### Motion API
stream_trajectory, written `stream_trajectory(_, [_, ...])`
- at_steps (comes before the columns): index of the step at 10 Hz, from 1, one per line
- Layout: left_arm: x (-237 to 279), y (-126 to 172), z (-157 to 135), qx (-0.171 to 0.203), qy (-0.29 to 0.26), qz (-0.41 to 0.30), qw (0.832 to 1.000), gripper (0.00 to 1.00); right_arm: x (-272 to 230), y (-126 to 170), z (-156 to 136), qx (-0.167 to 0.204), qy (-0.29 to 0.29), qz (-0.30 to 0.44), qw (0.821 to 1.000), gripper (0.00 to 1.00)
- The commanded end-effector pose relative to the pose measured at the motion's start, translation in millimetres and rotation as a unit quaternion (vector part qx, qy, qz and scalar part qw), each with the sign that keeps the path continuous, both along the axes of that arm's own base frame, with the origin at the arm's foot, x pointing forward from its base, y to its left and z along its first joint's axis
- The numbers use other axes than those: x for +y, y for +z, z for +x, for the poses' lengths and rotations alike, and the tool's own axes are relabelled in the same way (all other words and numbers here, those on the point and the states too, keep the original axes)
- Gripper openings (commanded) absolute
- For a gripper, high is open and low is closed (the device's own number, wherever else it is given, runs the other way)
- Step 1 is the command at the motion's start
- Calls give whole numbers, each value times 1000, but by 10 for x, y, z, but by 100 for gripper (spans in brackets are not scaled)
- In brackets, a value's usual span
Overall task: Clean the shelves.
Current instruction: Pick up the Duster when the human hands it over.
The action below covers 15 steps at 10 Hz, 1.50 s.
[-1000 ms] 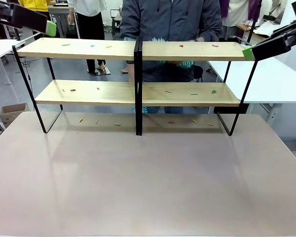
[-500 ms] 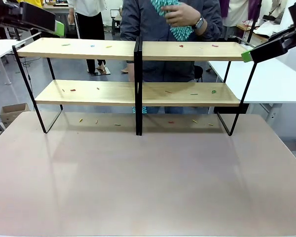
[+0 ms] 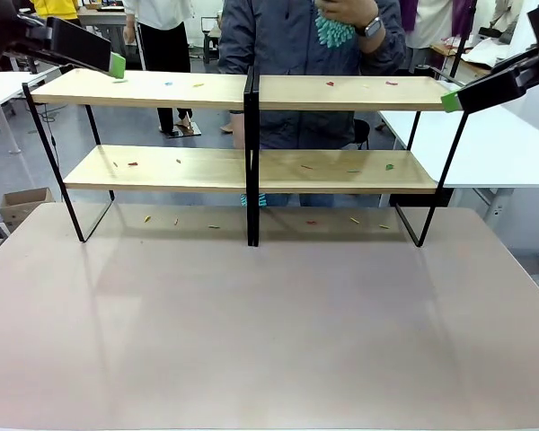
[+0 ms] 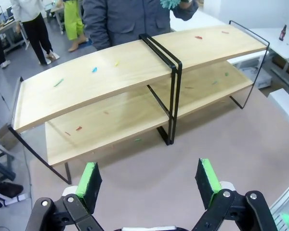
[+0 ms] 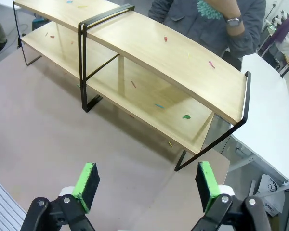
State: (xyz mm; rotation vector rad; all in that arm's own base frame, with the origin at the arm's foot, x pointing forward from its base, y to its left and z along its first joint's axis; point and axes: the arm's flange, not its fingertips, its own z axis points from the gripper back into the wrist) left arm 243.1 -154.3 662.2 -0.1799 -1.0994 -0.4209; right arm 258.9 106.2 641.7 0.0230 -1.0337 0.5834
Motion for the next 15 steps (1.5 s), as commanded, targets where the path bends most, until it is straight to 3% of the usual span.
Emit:
stream_trajectory(1, [33,-73,2,18,8,6,1000,100,12,-33,-5,-2,1,9,1000,100])
stream_trajectory(4, [4,-19,7,6,1,3,1000,100,46,-28,-19,-2,1,8,1000,100])
stream_trajectory(6, [4,-19,7,6,1,3,1000,100,200,-140,70,21,-8,9,1000,100])
stream_trajectory(9, [4,-19,7,6,1,3,1000,100,431,-161,158,33,-93,92,991,100])
stream_trajectory(12, [4,-19,7,6,1,3,1000,100,546,-86,75,16,-96,110,989,100])
stream_trajectory(15, [4,-19,7,6,1,3,1000,100,618,81,-207,-8,-106,147,983,100])
